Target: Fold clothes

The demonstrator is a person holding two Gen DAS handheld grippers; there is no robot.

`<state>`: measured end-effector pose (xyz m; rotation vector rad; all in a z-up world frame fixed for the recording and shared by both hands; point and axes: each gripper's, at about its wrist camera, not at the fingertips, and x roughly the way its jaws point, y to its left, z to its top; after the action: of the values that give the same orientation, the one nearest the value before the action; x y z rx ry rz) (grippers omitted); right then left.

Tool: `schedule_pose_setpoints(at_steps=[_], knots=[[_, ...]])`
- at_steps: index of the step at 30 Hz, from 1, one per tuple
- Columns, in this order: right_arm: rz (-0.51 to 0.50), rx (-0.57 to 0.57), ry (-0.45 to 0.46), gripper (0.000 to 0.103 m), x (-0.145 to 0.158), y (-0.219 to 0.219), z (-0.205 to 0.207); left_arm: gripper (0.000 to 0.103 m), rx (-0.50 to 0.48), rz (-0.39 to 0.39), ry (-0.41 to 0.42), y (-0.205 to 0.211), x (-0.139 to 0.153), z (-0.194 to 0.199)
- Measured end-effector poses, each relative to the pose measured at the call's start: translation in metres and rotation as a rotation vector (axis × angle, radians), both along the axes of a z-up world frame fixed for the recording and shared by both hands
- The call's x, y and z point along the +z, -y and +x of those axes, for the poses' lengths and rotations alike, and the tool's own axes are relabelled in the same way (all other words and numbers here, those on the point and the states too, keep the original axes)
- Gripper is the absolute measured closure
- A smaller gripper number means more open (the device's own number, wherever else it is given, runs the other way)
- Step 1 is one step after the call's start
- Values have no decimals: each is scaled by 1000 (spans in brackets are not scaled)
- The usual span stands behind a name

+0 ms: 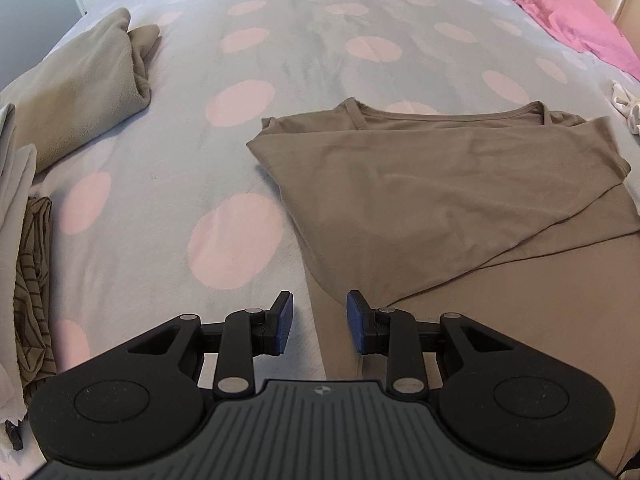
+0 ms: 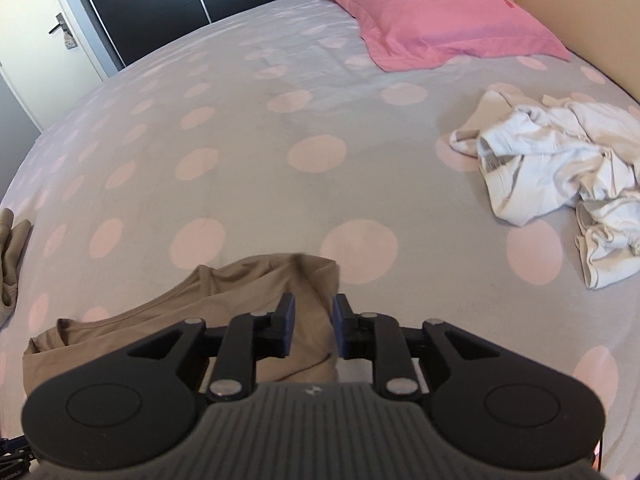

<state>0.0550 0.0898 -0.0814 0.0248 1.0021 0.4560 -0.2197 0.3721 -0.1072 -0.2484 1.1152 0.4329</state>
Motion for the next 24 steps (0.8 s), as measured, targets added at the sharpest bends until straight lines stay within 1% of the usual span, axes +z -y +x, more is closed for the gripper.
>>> schedule_pose_setpoints(at_steps=[2,3,6,12,14,18,20,21,22,24], knots=[[-14,0,0,53,-8,2,2,75,-26,4,15,4,2,0],[-23,3,-1,51,-12,2,2,75,-43,8,21,6,3,0],[-58,10,-15,51,-24,2,3,68,-97,42,26,16,3,1],[-69,12,-53,54,-42,-7,10,64,-242,123,5,40,-1,3],[-80,7,-63,55,-47,-11,12,64,-264,157,-2,44,-4,2],[-67,1,-87,55,-52,-12,17,64,-341,208,-67,54,-15,3],[-56,-9,-95,55,-53,-11,21,64,-355,279,-95,59,-22,4],[-44,-21,-105,55,-54,-10,23,65,-362,312,-106,61,-25,5],[-30,-35,-120,56,-54,-9,25,75,-369,330,-102,63,-27,6],[-2,-60,-151,60,-55,-5,29,88,-374,340,-90,64,-27,8]])
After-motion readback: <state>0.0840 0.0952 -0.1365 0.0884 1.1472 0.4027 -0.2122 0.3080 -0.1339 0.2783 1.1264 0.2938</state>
